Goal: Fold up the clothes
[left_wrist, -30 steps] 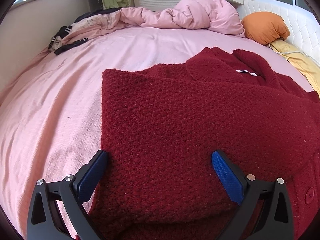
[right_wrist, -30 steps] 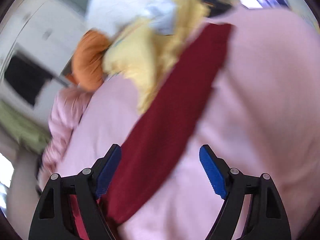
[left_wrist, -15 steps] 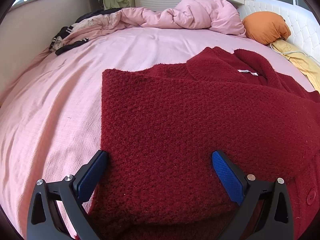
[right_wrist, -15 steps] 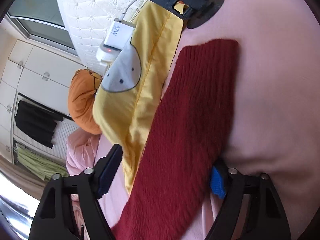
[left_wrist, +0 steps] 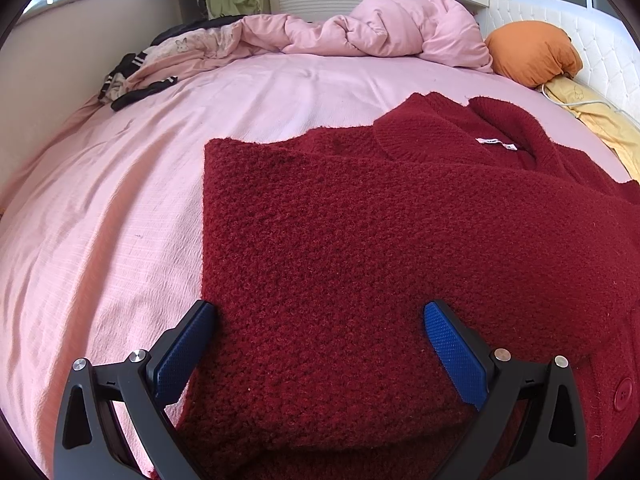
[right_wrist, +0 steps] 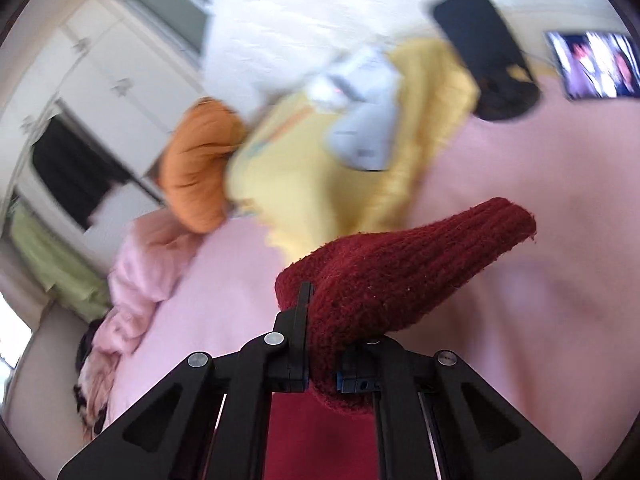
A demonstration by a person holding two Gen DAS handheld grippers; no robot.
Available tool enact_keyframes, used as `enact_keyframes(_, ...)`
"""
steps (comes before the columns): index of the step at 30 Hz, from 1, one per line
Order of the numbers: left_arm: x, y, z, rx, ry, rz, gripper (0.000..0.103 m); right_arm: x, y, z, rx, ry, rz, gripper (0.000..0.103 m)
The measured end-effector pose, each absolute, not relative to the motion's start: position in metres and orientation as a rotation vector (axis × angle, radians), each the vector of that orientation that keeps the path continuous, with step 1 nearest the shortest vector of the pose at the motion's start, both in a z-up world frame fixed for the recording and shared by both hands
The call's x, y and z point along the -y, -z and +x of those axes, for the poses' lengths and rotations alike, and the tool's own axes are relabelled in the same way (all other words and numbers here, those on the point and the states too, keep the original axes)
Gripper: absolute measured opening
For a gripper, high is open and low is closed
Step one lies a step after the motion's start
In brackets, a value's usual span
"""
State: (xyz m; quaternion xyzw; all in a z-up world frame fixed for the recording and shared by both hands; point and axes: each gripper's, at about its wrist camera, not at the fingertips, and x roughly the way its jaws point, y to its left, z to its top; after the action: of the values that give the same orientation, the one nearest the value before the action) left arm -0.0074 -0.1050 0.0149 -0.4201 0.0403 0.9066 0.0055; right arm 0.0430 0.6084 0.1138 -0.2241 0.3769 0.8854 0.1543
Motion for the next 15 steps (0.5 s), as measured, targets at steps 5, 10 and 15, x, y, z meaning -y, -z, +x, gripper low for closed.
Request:
enact_keyframes(5,0.112,-0.027,-0.012,-0.067,-2.773,-1.383,0.103,-0.479,-0.184,0.032,-0.902,-2.777,-0.656,0.008)
enact_keyframes(10,0.155,-0.080,0.023,0.058,-2.813,-1.323,0.103,-0.344,-0.225,0.028,-0.605,-2.985,-0.681,0.008)
enact_keyframes(15,0.222,-0.109,0.083,0.063,-3.038,-1.175,0.103,-0.223,-0.214,0.003,-0.411,-3.117,-0.820,0.008)
